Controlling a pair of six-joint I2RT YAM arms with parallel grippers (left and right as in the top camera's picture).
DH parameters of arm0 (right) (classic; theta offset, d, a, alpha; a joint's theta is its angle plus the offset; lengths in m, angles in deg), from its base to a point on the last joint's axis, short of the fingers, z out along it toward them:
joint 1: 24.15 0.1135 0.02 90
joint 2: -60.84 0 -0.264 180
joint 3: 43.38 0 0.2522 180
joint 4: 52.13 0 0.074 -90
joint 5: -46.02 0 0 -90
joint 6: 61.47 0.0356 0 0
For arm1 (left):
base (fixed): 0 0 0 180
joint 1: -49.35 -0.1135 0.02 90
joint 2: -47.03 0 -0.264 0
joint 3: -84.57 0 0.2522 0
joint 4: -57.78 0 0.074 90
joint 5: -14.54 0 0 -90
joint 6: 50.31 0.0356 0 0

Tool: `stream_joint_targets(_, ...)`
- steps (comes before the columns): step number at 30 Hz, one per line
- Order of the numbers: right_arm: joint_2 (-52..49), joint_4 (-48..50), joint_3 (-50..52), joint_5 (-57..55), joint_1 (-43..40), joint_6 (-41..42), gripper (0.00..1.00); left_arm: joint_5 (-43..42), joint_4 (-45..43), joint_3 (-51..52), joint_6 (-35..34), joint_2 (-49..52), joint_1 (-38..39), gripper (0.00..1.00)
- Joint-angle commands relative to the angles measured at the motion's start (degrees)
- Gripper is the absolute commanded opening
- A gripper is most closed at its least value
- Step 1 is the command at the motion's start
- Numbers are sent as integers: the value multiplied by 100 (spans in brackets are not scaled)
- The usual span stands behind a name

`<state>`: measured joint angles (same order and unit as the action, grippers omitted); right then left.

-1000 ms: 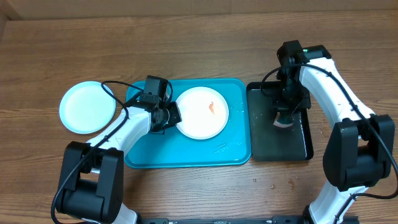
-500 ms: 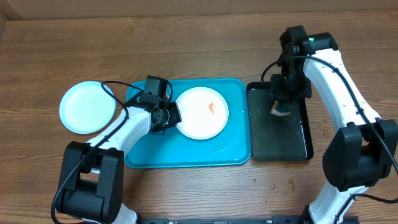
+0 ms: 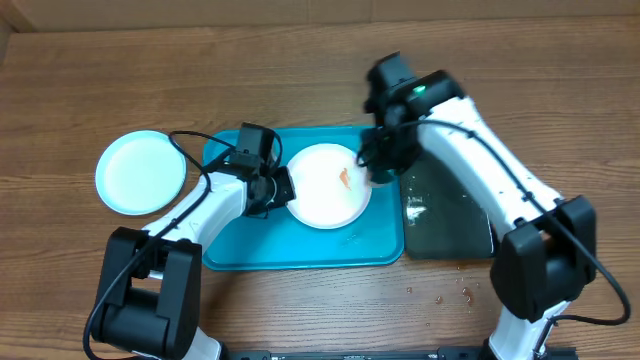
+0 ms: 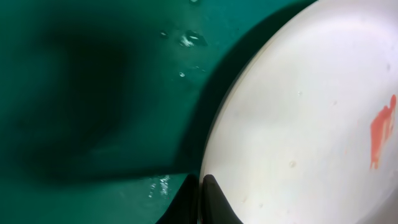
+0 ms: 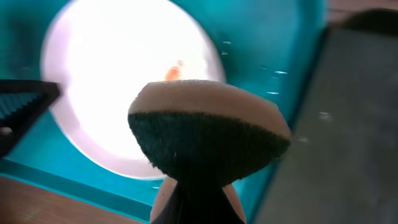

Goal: Clean dirty plates on tray and stack at the side
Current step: 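Scrub the white plate surface with the sponge in right gripper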

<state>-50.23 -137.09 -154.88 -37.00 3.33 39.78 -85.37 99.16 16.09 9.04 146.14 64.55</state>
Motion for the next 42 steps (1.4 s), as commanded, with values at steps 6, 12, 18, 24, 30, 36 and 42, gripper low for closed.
stream_joint_targets(6,-157,249,-83,-811,610,560,4,-66,48,-72,17,-22,245,4)
stream_joint_targets(12,-509,348,-83,-942,616,555,4,-66,50,-72,20,-22,247,4)
stream_joint_targets(18,-870,505,-81,-1088,616,555,4,-63,59,-72,22,-22,247,4)
stream_joint_targets(24,-1137,566,-11,-1298,614,555,4,-63,63,-72,22,-22,247,4)
stream_joint_targets(30,-1327,1080,319,-1292,614,555,4,-66,63,-72,22,-22,247,4)
stream_joint_targets(36,-1327,1438,925,-1279,612,553,4,-63,61,-72,22,-22,247,4)
stream_joint_targets(42,-1327,1891,1381,-691,610,546,4,-63,59,-72,22,-22,247,4)
